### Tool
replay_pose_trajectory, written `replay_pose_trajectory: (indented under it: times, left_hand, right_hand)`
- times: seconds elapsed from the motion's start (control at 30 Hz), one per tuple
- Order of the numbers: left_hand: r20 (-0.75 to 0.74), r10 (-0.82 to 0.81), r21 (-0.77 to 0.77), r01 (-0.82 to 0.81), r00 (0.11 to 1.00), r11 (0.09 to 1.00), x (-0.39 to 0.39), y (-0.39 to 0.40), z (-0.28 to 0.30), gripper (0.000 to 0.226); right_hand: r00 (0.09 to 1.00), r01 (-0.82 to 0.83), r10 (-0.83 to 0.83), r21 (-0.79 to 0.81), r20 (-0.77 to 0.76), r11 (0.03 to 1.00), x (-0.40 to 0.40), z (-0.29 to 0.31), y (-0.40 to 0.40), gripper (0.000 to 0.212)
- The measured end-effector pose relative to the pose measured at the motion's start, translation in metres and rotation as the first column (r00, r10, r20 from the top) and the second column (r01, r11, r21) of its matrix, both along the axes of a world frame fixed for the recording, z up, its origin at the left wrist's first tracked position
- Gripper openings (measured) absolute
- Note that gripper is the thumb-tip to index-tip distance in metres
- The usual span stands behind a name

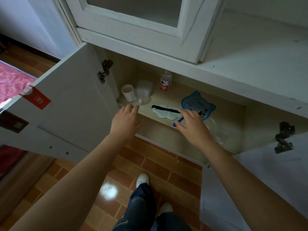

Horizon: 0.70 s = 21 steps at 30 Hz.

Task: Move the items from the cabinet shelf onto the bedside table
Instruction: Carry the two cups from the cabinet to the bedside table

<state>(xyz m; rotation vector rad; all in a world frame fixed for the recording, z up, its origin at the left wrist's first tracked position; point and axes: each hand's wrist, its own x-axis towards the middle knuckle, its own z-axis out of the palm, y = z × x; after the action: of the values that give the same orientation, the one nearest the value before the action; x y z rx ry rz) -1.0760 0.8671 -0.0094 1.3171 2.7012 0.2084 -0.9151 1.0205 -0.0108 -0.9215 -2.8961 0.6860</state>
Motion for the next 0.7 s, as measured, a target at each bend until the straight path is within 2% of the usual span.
replay_pose_trajectory:
  times: [0.37,0.53,0.7]
  left_hand:
    - [0.001,-0.030,0.028,0.030,1.000,0.999,-0.051,0.032,-0.049,0.056]
    - [0.002,-0.029,0.049,0.029,1.000,0.998,-0.056,0.049,-0.124,0.058]
    - [-0.044,-0.013,0.157,0.020,0.999,0.987,-0.063,0.067,-0.210,0.057]
  right_hand:
    - [0.998,0.061,-0.062,-0.015,-0.022,0.998,-0.051,-0.055,0.027,0.050]
    - [0.996,0.021,-0.019,0.023,-0.087,1.000,-0.056,-0.127,0.039,0.050]
    - [0.976,0.042,-0.027,0.064,-0.217,0.997,-0.066,-0.205,0.050,0.049]
